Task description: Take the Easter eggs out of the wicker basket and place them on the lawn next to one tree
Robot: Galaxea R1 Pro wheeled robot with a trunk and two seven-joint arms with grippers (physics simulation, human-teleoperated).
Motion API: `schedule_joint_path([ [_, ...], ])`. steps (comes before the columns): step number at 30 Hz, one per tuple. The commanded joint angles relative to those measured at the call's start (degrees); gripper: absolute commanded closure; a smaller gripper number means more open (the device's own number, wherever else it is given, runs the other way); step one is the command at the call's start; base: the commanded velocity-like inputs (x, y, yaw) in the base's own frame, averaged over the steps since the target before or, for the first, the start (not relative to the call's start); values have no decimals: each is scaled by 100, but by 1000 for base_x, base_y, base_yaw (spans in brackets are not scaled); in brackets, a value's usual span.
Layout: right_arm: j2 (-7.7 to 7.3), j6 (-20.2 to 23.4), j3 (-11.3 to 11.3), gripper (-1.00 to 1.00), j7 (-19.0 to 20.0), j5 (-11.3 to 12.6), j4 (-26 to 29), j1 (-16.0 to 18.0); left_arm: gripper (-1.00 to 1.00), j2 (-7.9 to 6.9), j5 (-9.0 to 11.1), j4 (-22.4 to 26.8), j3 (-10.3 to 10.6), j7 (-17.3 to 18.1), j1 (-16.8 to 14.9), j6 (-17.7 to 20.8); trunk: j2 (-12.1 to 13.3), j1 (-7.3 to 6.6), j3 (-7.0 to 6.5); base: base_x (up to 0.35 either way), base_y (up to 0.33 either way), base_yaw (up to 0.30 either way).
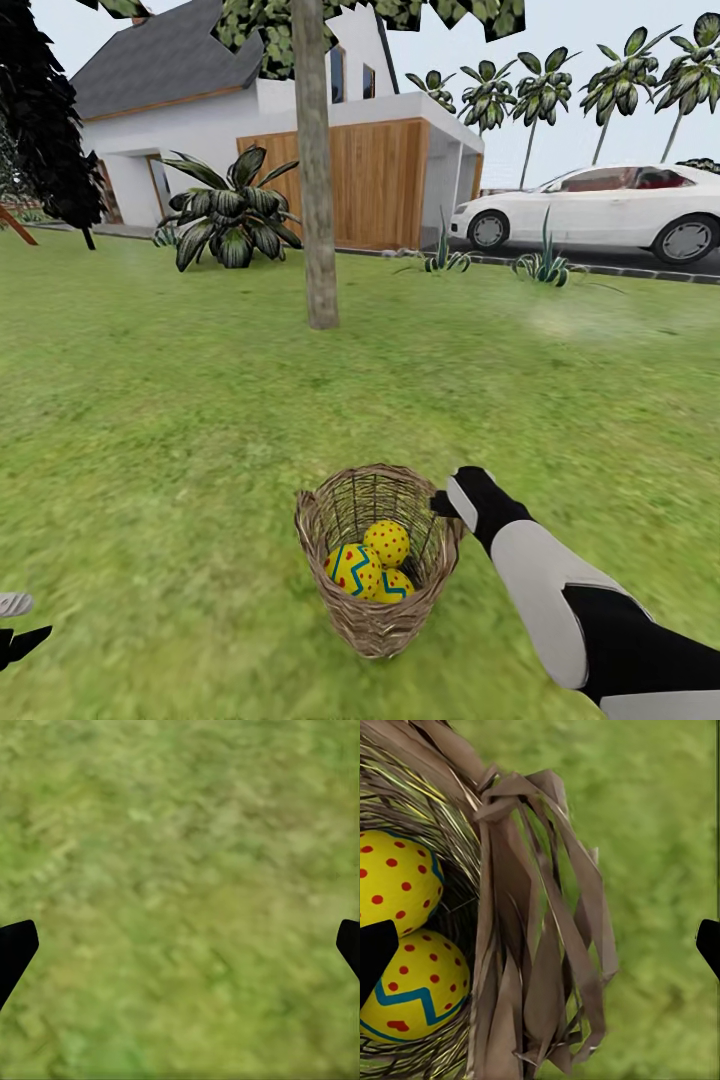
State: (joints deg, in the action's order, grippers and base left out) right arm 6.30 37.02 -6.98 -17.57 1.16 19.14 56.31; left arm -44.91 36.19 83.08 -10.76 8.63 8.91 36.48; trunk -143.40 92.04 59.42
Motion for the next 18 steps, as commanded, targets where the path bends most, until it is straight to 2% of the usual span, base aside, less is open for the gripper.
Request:
schedule_joint_path([
  [1, -2, 15, -30, -100, -28, 18, 6, 3, -100, 0, 11, 7, -13, 16, 6, 30, -2, -1, 5, 0, 0, 0],
  [11, -39, 15, -29, -100, -28, 24, -1, 3, -100, 0, 11, 7, -13, 16, 6, 41, -2, -1, 5, 0, 0, 0],
  [15, -40, 15, -27, -100, -28, 25, -5, 3, -100, 0, 11, 7, -13, 16, 6, 43, -8, 10, 94, 0, 0, 0],
  [18, -40, 15, -25, -100, -28, 25, -6, 3, -100, 0, 11, 7, -13, 16, 6, 45, -8, 10, 94, 0, 0, 0],
])
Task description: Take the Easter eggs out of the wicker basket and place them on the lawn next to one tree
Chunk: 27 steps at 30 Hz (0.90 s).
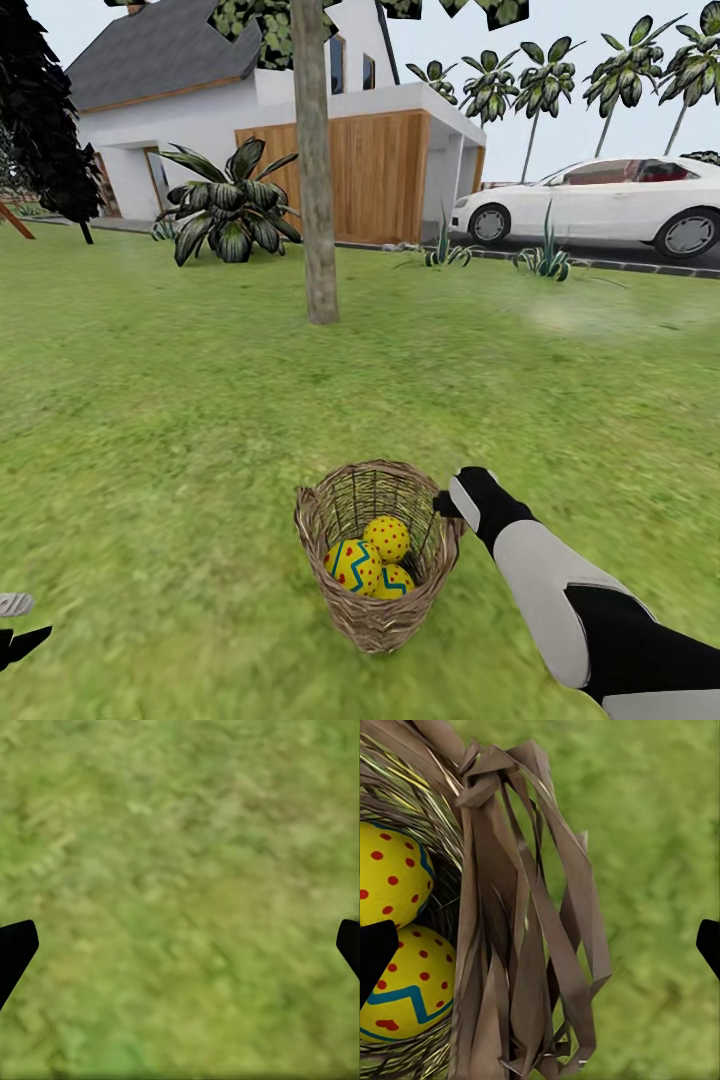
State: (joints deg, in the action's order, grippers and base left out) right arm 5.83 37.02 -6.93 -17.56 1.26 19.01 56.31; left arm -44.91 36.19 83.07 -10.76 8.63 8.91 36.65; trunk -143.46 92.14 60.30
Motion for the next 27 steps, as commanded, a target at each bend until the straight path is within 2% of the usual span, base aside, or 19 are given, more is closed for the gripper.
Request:
schedule_joint_path([
  [1, 6, 15, -29, -100, -28, 15, 7, 3, -100, 0, 10, 7, -14, 16, 6, 32, -2, -1, 5, 0, 0, 0],
  [13, 6, 15, -29, -100, -28, 15, 2, 3, -100, 0, 10, 7, -14, 16, 6, 44, -2, -1, 5, 0, 0, 0],
  [18, 6, 15, -28, -100, -28, 15, 0, 3, -100, 0, 10, 7, -14, 16, 6, 44, -5, 4, 49, 0, 0, 0],
  [19, 6, 15, -28, 100, -28, 15, 1, 3, -100, 0, 10, 7, -14, 16, 6, 44, -5, 4, 49, 0, 0, 0],
  [27, 6, 15, -36, 100, -28, 21, -3, 3, -100, 0, 7, 7, -14, 16, 6, 44, -5, 4, 49, 0, 0, 0],
])
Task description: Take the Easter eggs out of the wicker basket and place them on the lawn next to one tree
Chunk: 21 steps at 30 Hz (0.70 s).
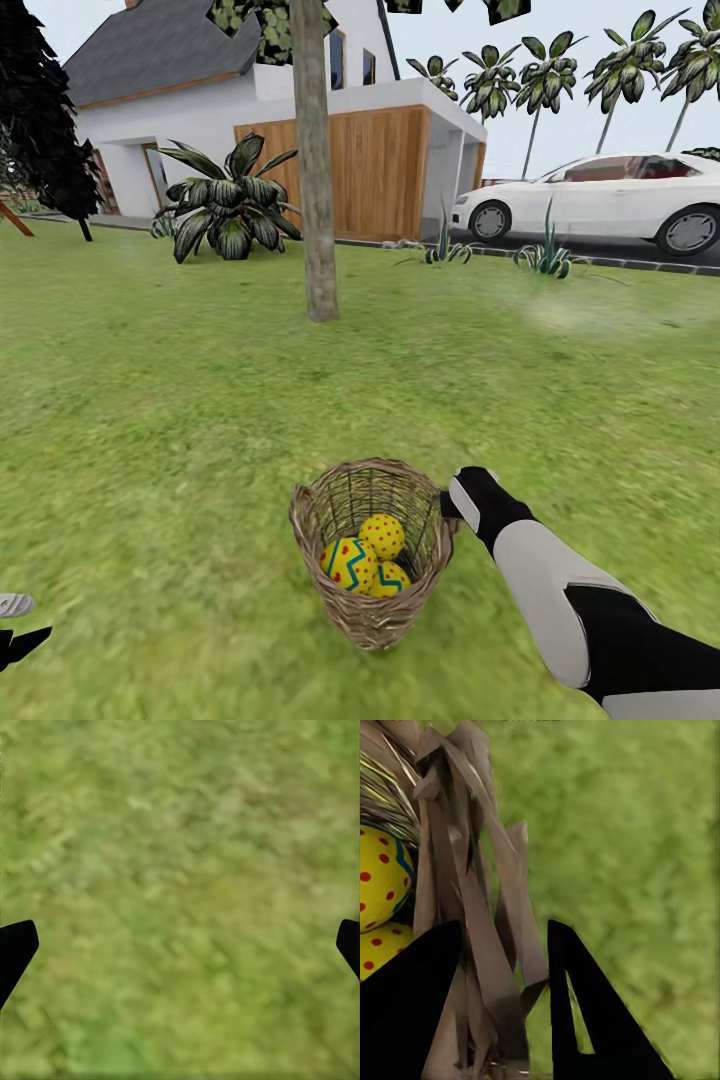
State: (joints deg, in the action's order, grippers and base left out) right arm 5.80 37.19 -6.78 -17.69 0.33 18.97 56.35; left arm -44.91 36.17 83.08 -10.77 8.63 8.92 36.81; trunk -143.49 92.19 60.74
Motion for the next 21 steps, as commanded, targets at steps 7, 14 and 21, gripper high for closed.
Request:
schedule_joint_path([
  [7, 8, -1, -51, 100, -16, 109, 2, -1, -100, 0, -13, 0, -13, 7, 5, 28, -2, 0, 6, 0, 0, 0],
  [14, 8, 7, -52, 100, -16, 113, 10, -1, -100, 0, -13, -2, -13, 7, 5, 28, -2, 0, 6, 0, 0, 0],
  [21, 8, 8, -51, 100, -16, 117, 7, -1, -100, 0, -13, -2, -13, 7, 5, 28, 2, -8, -61, 0, 0, 0],
])
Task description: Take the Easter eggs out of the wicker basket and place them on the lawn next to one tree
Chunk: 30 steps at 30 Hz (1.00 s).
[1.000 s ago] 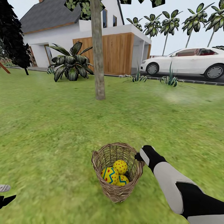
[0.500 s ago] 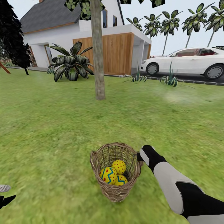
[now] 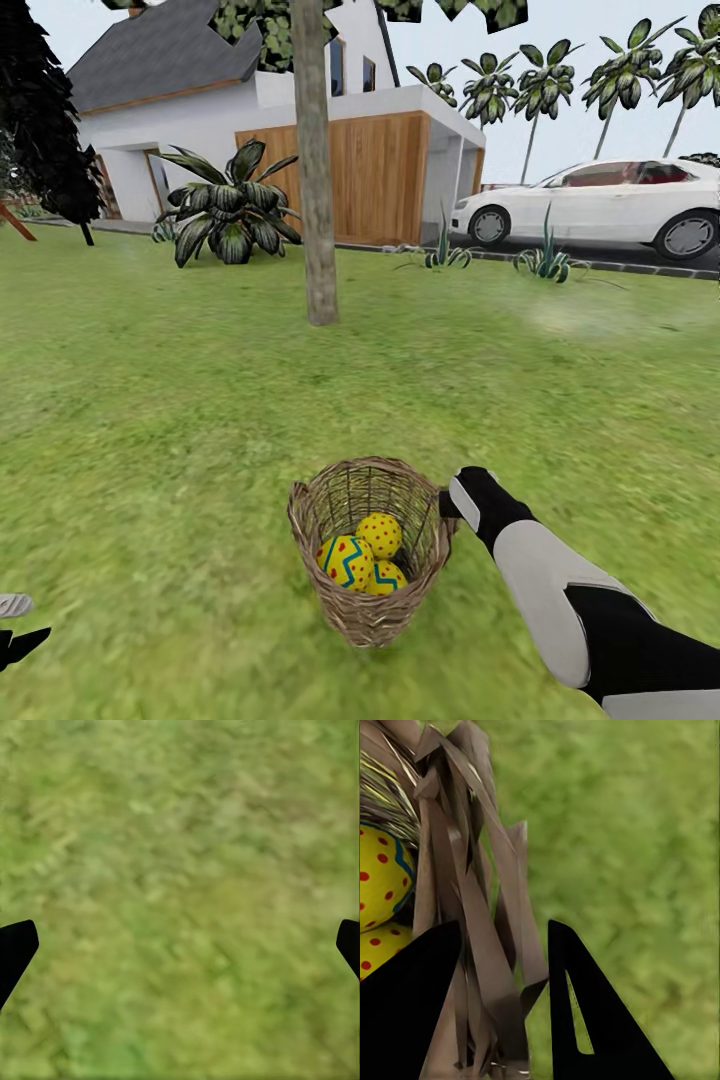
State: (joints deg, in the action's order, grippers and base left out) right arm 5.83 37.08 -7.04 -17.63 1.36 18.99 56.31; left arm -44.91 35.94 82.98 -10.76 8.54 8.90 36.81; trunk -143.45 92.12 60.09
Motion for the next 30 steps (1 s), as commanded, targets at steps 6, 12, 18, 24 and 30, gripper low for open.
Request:
schedule_joint_path([
  [6, 6, 19, -26, 100, -22, 13, -1, 2, -100, 0, 10, 7, -14, 16, 6, 28, 6, -16, -129, 0, 0, 0],
  [12, 6, 12, -27, 100, -16, 13, 3, 2, -100, 0, 10, 7, -14, 9, 6, 28, 14, -31, -262, 0, 0, 0],
  [18, -2, 10, -20, 100, -12, 15, 6, -4, -100, 0, 2, -3, -14, -11, 6, 20, 61, -66, -390, 0, 0, 0],
  [24, -1, 6, -16, 100, -5, 17, 4, -18, -100, 3, 1, -99, -14, -20, 6, 11, 302, -198, -498, 0, 0, 0],
  [30, 12, 1, -11, 100, -4, 17, 8, -38, -100, 9, 1, -246, -11, -28, 6, -23, 542, -330, -606, 0, 0, 0],
])
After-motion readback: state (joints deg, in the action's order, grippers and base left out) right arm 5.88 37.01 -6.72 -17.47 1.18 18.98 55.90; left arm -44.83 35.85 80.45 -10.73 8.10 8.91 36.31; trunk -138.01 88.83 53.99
